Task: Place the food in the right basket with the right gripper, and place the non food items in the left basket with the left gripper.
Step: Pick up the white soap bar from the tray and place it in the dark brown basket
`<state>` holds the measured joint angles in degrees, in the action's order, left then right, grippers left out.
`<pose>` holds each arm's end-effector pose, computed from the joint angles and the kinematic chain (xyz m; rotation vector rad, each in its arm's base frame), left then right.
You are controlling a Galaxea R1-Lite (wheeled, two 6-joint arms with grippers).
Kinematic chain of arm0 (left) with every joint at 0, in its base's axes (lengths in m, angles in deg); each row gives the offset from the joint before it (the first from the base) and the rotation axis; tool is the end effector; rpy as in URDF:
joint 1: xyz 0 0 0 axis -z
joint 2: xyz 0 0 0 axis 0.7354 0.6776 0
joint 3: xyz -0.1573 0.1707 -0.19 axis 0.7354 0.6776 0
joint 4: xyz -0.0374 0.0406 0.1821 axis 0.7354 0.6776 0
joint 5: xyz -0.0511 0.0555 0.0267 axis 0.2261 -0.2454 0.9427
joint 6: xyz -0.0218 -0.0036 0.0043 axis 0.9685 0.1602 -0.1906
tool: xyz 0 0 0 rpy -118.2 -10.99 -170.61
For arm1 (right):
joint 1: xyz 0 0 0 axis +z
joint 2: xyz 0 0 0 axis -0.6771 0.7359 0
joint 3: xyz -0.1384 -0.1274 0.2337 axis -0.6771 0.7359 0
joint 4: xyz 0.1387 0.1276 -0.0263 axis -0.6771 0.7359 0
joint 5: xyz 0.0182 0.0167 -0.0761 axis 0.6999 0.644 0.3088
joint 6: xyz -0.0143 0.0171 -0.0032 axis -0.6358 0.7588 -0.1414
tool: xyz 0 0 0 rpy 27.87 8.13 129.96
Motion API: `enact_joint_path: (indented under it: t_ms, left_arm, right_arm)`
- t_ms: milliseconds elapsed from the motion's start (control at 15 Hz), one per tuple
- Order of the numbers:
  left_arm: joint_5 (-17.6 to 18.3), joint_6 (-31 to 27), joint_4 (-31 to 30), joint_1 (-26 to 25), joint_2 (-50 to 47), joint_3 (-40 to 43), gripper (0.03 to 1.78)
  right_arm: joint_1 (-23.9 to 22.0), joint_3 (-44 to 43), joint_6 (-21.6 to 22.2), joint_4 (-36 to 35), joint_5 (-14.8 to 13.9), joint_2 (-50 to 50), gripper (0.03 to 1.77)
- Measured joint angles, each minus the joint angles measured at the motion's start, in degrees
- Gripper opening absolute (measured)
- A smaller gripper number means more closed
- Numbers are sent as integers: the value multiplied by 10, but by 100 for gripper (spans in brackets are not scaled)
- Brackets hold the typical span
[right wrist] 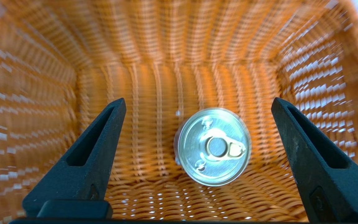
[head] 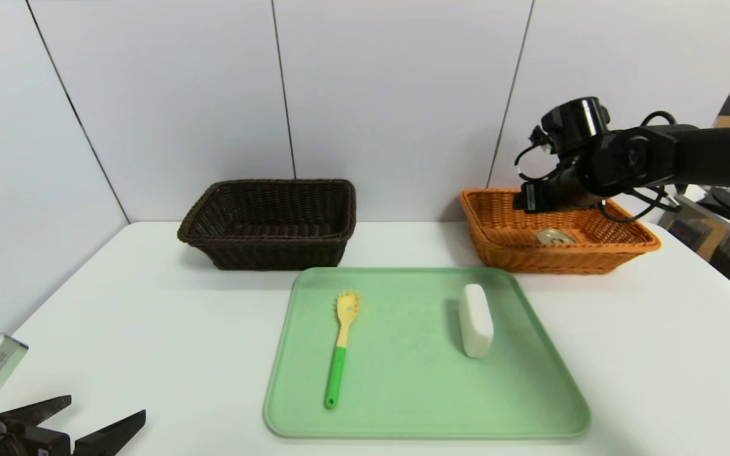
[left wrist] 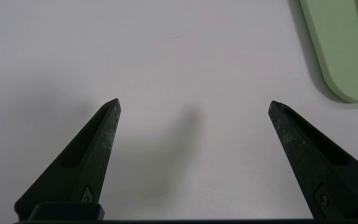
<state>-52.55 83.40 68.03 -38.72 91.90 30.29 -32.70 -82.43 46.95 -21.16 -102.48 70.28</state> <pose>0.0892 -0.0145 0.1372 -0.0646 0.5273 -0.1671 0.4202 0.0652 0.2067 -0.1302 0.6465 -0.2033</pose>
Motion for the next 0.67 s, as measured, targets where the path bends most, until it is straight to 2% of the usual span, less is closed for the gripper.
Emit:
enact_joint_path:
  t_ms: [333, 667]
  left_arm:
    - [0, -1, 0, 0, 3, -4, 169]
    - [0, -2, -11, 0, 4, -5, 169]
  right_arm:
    - [10, 124, -29, -115, 42, -94, 166]
    - [20, 246, -34, -132, 78, -218, 168]
